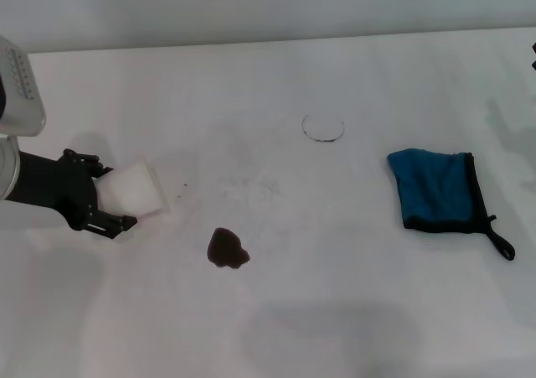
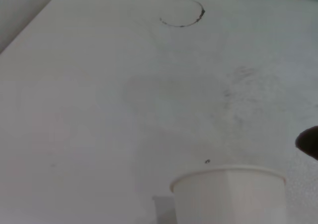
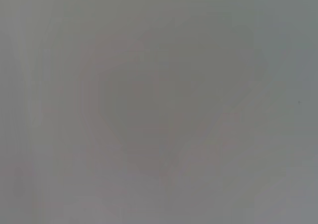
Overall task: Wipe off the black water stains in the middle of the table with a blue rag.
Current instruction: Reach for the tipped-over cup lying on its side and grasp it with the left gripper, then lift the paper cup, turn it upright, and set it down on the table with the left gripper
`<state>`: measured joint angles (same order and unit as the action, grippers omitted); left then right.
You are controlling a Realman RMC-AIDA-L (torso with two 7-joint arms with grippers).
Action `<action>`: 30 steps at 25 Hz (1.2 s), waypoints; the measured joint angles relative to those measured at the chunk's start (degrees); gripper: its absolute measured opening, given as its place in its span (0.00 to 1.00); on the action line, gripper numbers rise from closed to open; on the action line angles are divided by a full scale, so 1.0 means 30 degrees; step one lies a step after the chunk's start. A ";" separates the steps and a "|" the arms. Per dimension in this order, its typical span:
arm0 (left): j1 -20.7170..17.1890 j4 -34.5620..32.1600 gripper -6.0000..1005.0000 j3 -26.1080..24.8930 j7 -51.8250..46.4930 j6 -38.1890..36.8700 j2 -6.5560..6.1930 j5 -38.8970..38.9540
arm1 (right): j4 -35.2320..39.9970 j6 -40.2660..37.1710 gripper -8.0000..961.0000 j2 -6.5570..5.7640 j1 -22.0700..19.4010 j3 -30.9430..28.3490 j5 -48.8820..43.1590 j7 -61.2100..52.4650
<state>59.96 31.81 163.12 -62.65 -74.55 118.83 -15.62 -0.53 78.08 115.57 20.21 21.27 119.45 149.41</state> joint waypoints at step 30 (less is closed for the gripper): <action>-0.4205 -0.0039 0.66 -0.0005 0.3262 -0.4758 -0.0080 1.2014 | -0.0340 0.0341 0.90 0.0000 -0.0322 0.0747 -0.0304 -0.0096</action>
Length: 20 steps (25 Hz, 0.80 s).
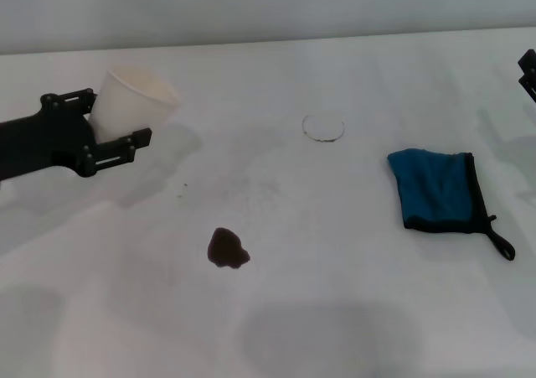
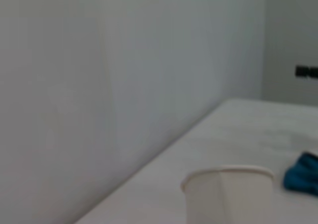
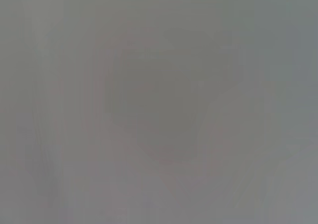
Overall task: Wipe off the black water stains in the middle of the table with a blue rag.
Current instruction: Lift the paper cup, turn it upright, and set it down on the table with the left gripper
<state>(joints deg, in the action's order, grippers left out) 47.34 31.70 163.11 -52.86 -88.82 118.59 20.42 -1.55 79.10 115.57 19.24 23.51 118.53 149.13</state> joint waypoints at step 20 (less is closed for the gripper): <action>-0.5278 -0.8101 0.66 -0.0073 0.7550 0.5749 0.0166 0.5110 | 0.0268 0.0007 0.89 -0.0087 -0.0340 0.0526 0.0010 0.0099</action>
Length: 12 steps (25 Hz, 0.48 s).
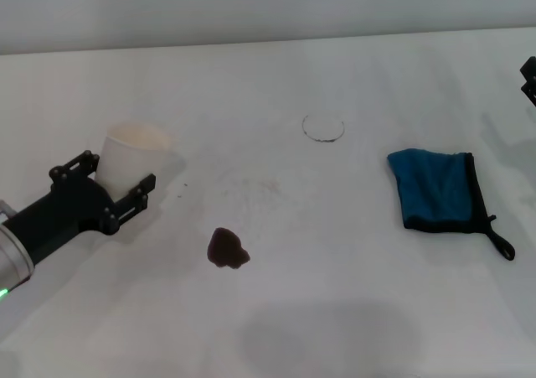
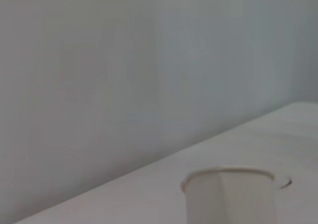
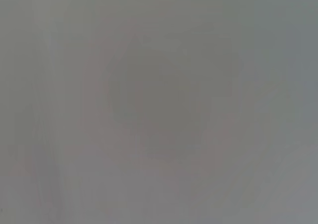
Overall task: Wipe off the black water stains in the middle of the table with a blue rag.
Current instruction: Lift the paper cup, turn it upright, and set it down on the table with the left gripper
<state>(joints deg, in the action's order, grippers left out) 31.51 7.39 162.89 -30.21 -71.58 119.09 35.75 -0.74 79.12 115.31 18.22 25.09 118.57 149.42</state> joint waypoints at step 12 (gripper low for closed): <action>-0.0748 -0.2366 0.66 -0.0010 0.4326 0.2675 0.0076 0.1409 | 0.0276 0.0252 0.89 -0.0078 -0.0235 -0.0001 0.0001 -0.0147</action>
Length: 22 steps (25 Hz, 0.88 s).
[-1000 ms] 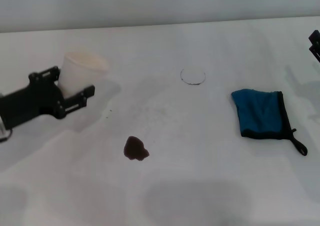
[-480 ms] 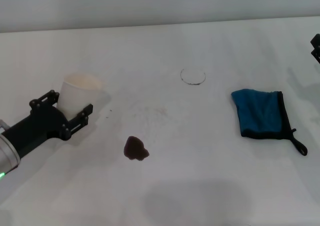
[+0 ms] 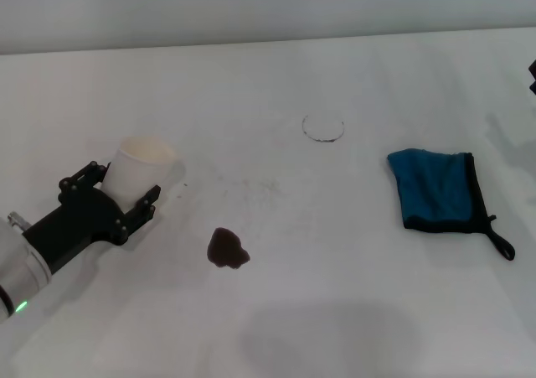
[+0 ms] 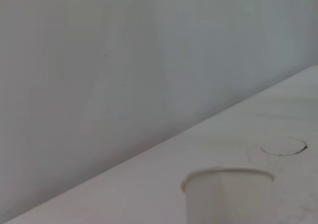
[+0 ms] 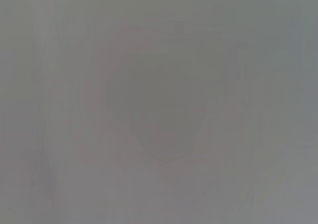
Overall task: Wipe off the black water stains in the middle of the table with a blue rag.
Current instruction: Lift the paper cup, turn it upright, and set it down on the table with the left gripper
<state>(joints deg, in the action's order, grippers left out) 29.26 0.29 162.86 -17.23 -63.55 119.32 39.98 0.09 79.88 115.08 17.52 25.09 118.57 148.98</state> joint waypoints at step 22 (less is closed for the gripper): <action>-0.1682 -0.1408 0.66 -0.0082 0.2571 0.0690 0.0039 0.0230 | 0.1025 -0.0713 0.89 -0.0039 0.0444 -0.0101 -0.0003 -0.0033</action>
<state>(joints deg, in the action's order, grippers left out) 24.22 -3.93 162.62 -9.52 -61.49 119.44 40.67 3.16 77.74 114.96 18.85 24.78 118.56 148.88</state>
